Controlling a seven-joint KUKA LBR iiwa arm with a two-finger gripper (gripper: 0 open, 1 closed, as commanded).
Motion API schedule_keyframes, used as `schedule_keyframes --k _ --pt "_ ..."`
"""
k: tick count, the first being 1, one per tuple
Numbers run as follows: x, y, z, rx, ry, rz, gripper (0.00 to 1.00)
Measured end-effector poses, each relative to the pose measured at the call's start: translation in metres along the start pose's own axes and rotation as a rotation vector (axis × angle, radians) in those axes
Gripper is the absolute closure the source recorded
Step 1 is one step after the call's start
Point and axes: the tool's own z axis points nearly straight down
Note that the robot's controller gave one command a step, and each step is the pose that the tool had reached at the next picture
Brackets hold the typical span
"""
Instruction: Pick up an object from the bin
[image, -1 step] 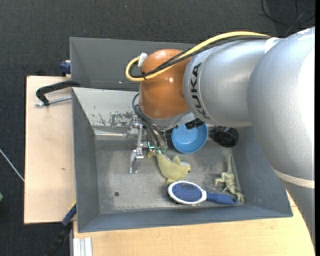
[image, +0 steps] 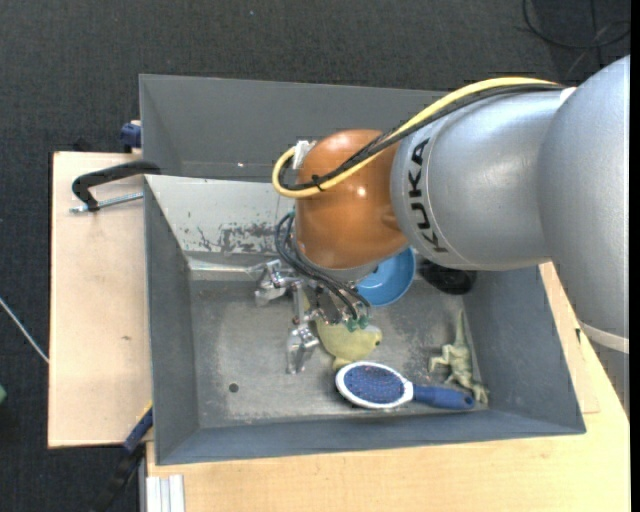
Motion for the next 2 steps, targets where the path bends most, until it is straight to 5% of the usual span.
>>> schedule_keyframes --k 1,2 --pt "-0.007 -0.085 0.012 0.005 -0.007 -0.04 0.0" --pt "-0.003 -0.138 0.043 0.0 -0.004 -0.057 0.0"
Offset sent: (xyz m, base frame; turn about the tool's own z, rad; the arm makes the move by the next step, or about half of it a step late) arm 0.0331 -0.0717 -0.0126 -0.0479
